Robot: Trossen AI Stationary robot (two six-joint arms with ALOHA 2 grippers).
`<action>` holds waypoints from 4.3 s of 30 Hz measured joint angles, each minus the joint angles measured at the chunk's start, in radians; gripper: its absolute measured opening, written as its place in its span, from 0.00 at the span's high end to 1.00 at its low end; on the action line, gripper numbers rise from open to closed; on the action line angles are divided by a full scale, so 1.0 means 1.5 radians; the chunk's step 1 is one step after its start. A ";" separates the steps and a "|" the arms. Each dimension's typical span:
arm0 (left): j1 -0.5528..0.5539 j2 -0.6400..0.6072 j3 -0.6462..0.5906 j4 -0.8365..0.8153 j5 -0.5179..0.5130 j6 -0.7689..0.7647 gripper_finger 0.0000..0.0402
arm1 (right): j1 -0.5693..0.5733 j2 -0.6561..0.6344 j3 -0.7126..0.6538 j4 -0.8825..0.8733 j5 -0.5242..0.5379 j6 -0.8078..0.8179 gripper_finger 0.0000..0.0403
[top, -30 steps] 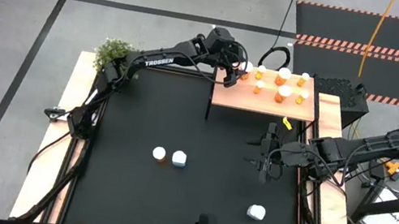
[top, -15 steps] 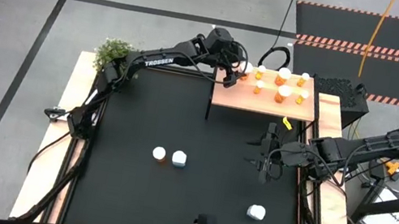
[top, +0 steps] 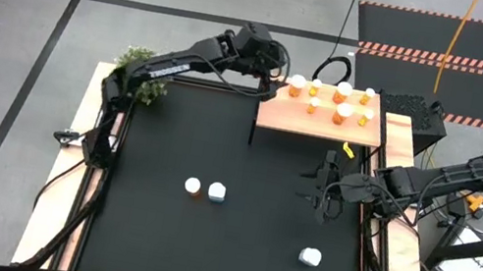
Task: Pick and place medicine bottles onto shelf by color
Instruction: Put the large orange pill bottle on the shelf
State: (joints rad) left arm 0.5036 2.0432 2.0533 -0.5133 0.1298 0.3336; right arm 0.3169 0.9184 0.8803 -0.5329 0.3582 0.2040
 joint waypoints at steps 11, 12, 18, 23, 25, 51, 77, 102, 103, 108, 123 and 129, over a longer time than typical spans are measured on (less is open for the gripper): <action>-0.149 -0.106 -0.036 -0.263 -0.065 -0.027 0.26 | 0.060 -0.082 0.000 -0.096 0.005 0.118 0.41; -0.170 -0.119 -0.061 -0.262 -0.084 -0.031 0.26 | 0.067 -0.086 0.000 -0.102 0.006 0.124 0.41; -0.292 -0.212 -0.278 -0.148 -0.217 -0.099 0.26 | 0.089 -0.092 0.000 -0.109 0.025 0.121 0.41; -0.376 -0.317 -0.452 -0.023 -0.304 -0.182 0.26 | 0.086 -0.092 0.000 -0.074 0.039 0.064 0.41; -0.408 -0.358 -0.514 0.001 -0.328 -0.220 0.26 | 0.086 -0.092 0.000 -0.050 0.042 0.041 0.41; -0.616 -0.469 -0.822 0.016 -0.416 -0.661 0.23 | 0.086 -0.015 0.000 0.113 0.041 -0.056 0.41; -0.630 -0.468 -0.837 -0.080 -0.450 -0.683 0.05 | 0.086 0.022 0.000 0.142 0.040 -0.022 0.41; -0.626 -0.362 -0.838 0.043 -0.466 -0.614 0.03 | 0.086 0.022 0.000 0.146 0.040 -0.014 0.41; -0.626 -0.361 -0.838 0.044 -0.468 -0.615 0.04 | 0.086 0.022 0.000 0.146 0.040 -0.014 0.41; -0.618 -0.358 -0.838 0.048 -0.471 -0.605 0.11 | 0.086 0.022 0.000 0.146 0.040 -0.014 0.41; -0.615 -0.358 -0.853 0.067 -0.453 -0.591 0.33 | 0.087 0.022 0.000 0.143 0.040 -0.029 0.41; -0.615 -0.358 -0.858 0.091 -0.453 -0.585 0.38 | 0.087 0.022 0.000 0.143 0.040 -0.035 0.41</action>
State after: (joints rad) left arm -0.4191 1.5059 0.7662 -0.3772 -0.5495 -0.5434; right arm 0.4469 0.9508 0.8803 -0.3187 0.4175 0.1518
